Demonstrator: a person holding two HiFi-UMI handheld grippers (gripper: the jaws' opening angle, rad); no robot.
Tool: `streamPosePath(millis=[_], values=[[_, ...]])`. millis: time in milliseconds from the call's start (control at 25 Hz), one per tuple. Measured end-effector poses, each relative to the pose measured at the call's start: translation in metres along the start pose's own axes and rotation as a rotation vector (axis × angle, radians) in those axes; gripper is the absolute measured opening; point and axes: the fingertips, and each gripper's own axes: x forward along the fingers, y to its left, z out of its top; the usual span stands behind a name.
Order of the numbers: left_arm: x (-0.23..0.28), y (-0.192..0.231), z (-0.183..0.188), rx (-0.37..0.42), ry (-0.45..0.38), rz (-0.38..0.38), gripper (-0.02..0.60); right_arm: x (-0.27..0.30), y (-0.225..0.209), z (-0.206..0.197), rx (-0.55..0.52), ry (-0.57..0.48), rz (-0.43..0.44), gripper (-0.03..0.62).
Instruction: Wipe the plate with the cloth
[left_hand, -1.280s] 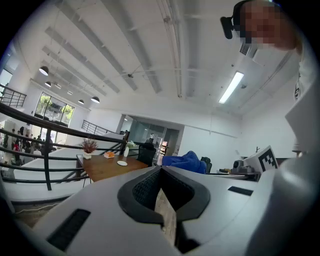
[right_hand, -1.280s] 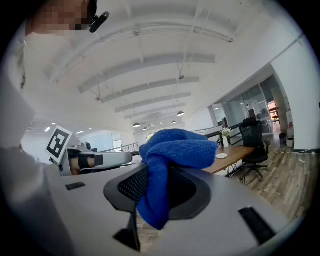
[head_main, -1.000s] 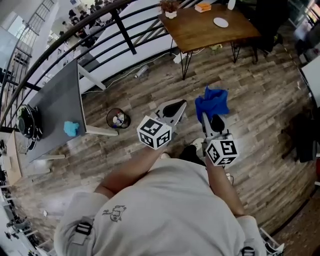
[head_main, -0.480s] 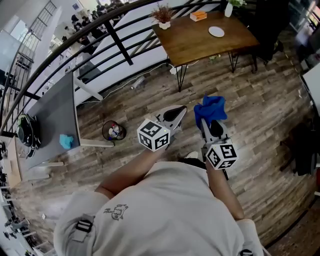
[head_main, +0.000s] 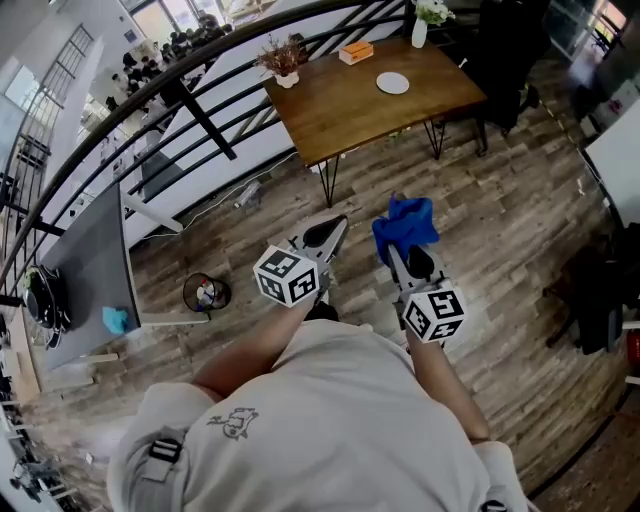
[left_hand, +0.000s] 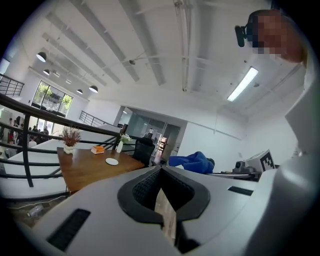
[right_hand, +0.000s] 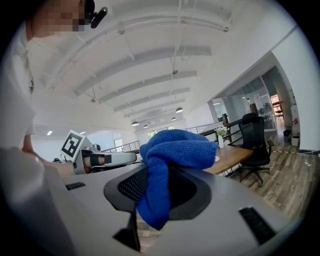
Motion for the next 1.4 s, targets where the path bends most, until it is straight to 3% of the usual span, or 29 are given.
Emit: streamPosePath(millis=[200, 400, 760, 960, 1400], values=[[0.047, 0.011, 0.004, -0.001, 0.017, -0.061, 0.006, 0.019, -0.025, -0.001, 0.008, 0.016, 0.003, 0.118], [0.092, 0.027, 0.008, -0.05, 0.012, -0.12, 0.006, 0.035, -0.062, 0.001, 0.022, 0.029, -0.046, 0.118], [0.173, 0.099, 0.031, -0.046, 0.056, -0.184, 0.006, 0.119, -0.123, 0.018, 0.057, 0.041, -0.137, 0.118], [0.206, 0.132, 0.052, 0.006, 0.07, -0.237, 0.006, 0.174, -0.142, 0.036, 0.051, 0.051, -0.167, 0.118], [0.247, 0.199, 0.097, -0.02, 0.057, -0.29, 0.006, 0.263, -0.156, 0.07, 0.029, 0.057, -0.151, 0.118]])
